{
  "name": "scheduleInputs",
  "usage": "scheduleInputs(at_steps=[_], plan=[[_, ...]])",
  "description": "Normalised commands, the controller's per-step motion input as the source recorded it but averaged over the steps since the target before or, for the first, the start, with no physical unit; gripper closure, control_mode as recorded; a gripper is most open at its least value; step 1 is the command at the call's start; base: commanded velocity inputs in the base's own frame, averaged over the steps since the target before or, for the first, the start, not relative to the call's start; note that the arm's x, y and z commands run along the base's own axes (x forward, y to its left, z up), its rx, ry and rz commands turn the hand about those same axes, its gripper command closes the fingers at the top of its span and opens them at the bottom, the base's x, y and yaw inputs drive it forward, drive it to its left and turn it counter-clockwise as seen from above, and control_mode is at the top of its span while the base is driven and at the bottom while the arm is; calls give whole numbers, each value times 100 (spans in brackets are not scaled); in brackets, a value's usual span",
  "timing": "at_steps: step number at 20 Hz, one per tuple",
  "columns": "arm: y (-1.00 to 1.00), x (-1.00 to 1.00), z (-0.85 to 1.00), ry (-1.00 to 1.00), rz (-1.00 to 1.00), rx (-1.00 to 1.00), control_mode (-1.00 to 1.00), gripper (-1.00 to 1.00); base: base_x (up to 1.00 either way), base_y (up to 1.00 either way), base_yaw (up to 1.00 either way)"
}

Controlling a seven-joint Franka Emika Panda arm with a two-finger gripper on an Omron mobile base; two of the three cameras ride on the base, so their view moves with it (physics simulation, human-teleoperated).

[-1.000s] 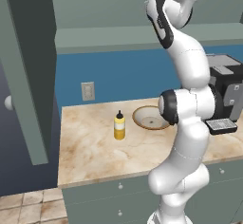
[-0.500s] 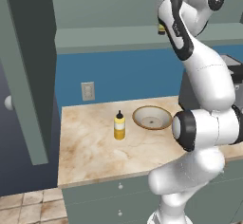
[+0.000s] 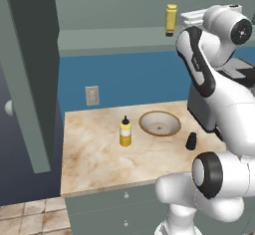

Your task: There are various items on the counter. Only move the condiments/shakers into the cabinet.

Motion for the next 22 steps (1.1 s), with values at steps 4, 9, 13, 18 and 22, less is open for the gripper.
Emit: scheduleInputs(at_steps=[4, 9, 13, 18, 22], plan=[[0, -100, -23, 53, -14, 0, -100, -100, 0, 0, 0], [0, -100, -51, 66, -14, 0, -100, -100, 0, 0, 0], [-16, -78, -97, 76, -13, 1, -100, -100, 0, 0, 0], [-41, -11, -100, 32, 6, 1, -100, -100, 0, 0, 0], [-35, -7, -100, 17, 9, 12, -100, -100, 0, 0, 0]])
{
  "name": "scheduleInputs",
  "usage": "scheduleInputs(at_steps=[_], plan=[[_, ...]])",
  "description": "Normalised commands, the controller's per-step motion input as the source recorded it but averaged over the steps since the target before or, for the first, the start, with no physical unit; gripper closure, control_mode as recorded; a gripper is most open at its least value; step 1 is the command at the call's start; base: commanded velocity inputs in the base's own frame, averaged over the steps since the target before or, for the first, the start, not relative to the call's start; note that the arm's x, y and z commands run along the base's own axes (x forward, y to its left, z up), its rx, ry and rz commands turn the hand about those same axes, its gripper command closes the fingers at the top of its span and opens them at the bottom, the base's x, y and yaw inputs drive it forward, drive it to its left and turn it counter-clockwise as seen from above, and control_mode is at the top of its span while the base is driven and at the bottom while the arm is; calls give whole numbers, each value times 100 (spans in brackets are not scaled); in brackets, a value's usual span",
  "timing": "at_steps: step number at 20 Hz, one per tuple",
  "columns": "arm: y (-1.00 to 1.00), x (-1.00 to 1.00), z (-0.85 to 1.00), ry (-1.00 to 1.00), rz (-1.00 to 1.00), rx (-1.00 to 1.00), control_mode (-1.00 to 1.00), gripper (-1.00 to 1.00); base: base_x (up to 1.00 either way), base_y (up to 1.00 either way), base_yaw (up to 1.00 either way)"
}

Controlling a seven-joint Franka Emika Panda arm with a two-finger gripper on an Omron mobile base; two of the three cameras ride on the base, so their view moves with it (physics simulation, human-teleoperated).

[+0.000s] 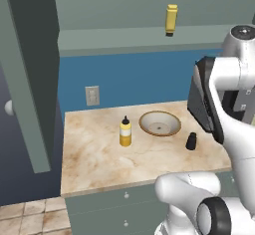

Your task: There are various items on the counter. Only move the condiments/shakers into the cabinet.

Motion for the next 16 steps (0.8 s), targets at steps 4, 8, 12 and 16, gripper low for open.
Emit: scheduleInputs(at_steps=[4, 8, 12, 16], plan=[[-6, -5, -100, 3, 7, 14, -100, -100, 0, 0, 0], [1, 0, -99, 0, 1, 4, -100, -100, 0, 0, 0], [3, 0, -77, 0, 1, 0, -100, -100, 0, 0, 0], [2, 0, -84, 1, 0, 0, -100, -100, 0, 0, 0]])
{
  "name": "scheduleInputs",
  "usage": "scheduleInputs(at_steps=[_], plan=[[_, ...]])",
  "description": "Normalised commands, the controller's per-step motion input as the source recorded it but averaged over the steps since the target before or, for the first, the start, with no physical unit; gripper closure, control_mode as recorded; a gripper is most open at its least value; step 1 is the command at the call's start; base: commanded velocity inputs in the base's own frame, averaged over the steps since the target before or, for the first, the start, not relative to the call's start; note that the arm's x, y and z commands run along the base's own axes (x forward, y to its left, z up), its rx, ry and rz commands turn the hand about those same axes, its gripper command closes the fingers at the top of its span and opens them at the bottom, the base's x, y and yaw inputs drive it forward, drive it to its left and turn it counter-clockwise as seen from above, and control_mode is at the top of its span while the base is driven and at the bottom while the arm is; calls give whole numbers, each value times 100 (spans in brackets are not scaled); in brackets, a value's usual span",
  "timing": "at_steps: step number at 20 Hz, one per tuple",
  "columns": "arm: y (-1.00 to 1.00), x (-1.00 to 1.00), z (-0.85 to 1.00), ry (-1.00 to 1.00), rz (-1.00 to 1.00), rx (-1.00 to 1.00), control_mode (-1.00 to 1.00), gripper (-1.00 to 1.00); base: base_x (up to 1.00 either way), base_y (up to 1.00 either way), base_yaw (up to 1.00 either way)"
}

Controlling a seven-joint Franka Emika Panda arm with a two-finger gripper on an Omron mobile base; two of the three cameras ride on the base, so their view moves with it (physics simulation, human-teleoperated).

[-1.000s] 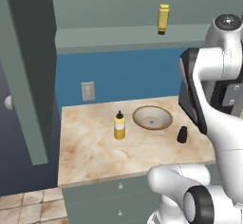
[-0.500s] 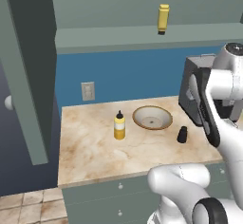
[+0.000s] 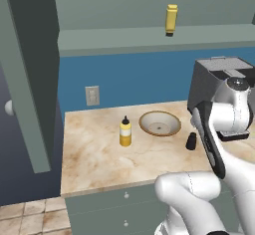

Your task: There are various items on the counter. Only move the condiments/shakers into the cabinet.

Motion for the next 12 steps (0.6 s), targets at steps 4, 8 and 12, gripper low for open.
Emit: scheduleInputs(at_steps=[4, 8, 12], plan=[[5, 0, -66, 1, 1, 0, -100, -100, 0, 0, 0], [0, 0, -35, 0, 0, 1, -100, -100, 0, 0, 0], [0, 0, -7, 0, 0, 0, -100, -100, 0, 0, 0]])
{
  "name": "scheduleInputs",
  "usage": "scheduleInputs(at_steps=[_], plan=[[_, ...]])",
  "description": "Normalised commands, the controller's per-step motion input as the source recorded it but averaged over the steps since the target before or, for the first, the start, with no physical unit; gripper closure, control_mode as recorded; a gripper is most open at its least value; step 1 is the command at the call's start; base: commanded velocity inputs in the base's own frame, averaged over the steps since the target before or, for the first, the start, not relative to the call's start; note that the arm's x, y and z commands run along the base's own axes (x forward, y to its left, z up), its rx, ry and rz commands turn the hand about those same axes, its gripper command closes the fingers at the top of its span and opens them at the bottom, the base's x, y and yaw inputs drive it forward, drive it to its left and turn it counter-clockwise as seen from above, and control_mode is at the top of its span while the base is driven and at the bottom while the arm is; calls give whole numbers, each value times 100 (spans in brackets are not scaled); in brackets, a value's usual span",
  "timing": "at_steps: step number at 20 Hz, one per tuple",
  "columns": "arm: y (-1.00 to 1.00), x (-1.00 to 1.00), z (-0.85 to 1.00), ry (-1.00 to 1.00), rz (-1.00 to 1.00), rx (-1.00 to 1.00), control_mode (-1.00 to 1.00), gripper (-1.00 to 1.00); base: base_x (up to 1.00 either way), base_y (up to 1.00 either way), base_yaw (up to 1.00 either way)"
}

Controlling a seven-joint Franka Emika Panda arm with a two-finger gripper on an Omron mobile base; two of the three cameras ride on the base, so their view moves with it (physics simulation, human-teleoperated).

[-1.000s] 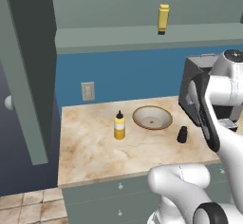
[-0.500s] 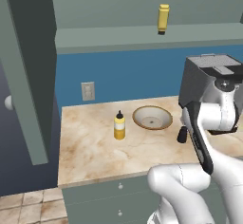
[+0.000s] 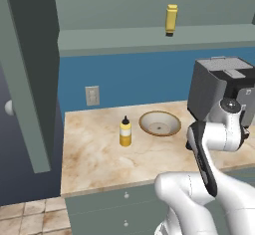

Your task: There are various items on the counter. Only move the condiments/shakers into the cabinet.

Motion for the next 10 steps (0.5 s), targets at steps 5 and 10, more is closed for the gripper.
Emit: scheduleInputs(at_steps=[5, 10], plan=[[0, 4, 0, 0, 0, 0, -100, -100, 0, 0, 0], [0, 18, 0, 0, 0, 3, -100, -100, 0, 0, 0]])
